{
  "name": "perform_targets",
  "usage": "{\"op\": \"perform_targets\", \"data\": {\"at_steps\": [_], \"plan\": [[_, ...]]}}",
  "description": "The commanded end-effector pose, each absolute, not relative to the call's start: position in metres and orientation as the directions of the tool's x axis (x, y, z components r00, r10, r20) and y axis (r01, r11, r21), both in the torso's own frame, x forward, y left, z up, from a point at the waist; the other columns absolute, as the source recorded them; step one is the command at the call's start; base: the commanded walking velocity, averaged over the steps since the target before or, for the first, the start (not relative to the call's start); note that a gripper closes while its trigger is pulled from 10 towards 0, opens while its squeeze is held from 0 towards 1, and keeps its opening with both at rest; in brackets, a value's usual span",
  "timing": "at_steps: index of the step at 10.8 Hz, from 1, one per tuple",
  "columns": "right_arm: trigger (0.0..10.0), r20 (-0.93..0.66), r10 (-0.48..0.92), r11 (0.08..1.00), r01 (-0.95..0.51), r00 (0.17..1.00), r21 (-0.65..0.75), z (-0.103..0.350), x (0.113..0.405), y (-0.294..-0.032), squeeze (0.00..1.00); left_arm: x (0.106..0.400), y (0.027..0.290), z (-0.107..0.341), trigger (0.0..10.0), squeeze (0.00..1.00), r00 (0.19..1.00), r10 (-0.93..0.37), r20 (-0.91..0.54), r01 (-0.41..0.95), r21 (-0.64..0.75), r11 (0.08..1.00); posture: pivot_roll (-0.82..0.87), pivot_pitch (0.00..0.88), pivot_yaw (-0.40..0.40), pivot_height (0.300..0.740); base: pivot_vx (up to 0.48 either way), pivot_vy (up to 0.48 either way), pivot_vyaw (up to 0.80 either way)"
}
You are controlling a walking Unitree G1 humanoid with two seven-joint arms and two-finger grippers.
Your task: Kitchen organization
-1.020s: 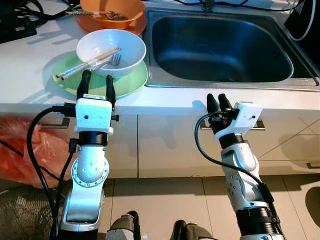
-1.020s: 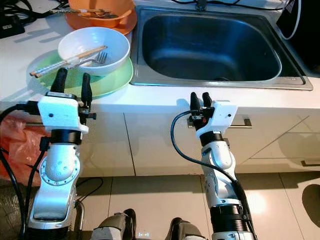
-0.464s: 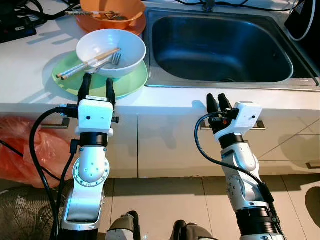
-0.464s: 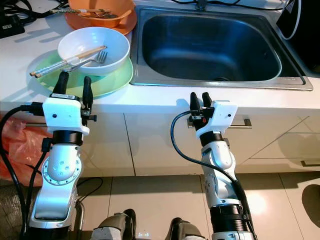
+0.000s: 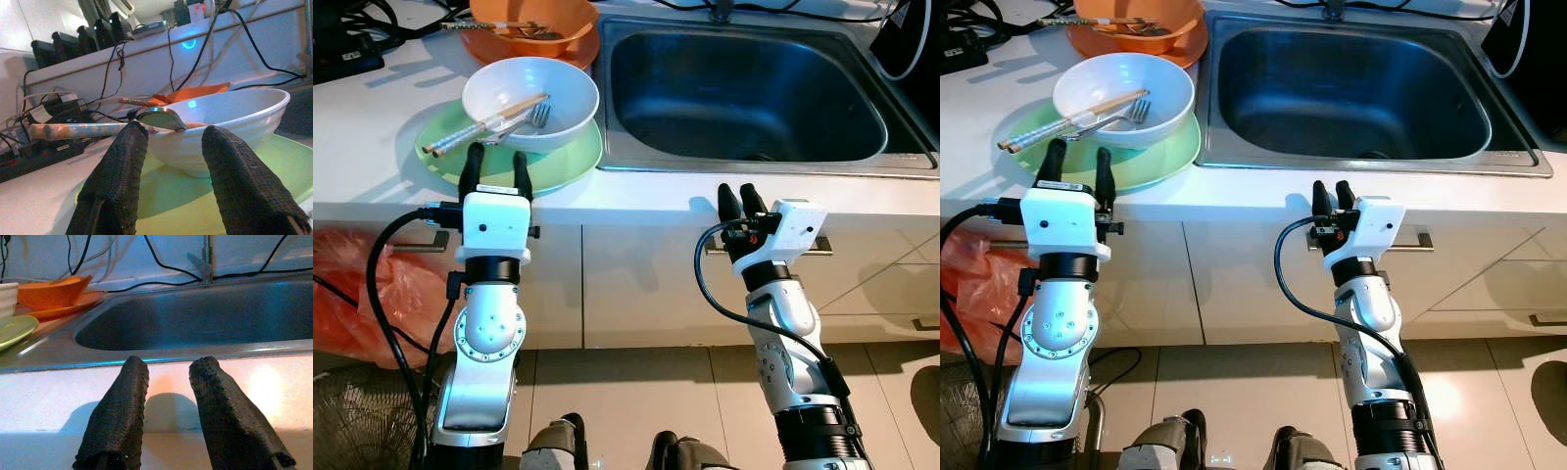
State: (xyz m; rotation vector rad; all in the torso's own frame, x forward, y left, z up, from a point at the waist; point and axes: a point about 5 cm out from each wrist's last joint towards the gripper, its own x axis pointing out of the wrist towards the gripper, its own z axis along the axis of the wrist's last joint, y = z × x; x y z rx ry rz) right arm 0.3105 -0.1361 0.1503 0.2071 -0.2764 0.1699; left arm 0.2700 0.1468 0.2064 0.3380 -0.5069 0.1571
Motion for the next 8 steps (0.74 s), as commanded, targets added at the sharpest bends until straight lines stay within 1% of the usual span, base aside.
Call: {"op": "perform_targets", "data": {"at_steps": [1, 5, 8], "plan": [[10.0, 0.294, 0.13, 0.965, -0.189, 0.947, 0.181, 0.1508, 0.3106, -0.1399, 0.0, 0.2719, 0.1459, 0.2083, 10.0, 0.0, 0.859, 0.074, 0.507, -0.243, 0.275, 0.93, 0.17, 0.186, -0.092, 0.74, 0.0, 0.0, 0.0], [10.0, 0.295, 0.128, 0.966, -0.186, 0.947, 0.181, 0.151, 0.3107, -0.14, 0.0, 0.2764, 0.1447, 0.2117, 10.0, 0.0, 0.85, 0.083, 0.519, -0.255, 0.269, 0.928, 0.17, 0.184, -0.09, 0.74, 0.0, 0.0, 0.0], [10.0, 0.298, 0.124, 0.966, -0.184, 0.947, 0.181, 0.1516, 0.3106, -0.1401, 0.0, 0.2816, 0.1403, 0.2123, 10.0, 0.0, 0.855, 0.069, 0.514, -0.235, 0.266, 0.935, 0.16, 0.18, -0.087, 0.74, 0.0, 0.0, 0.0]]}}
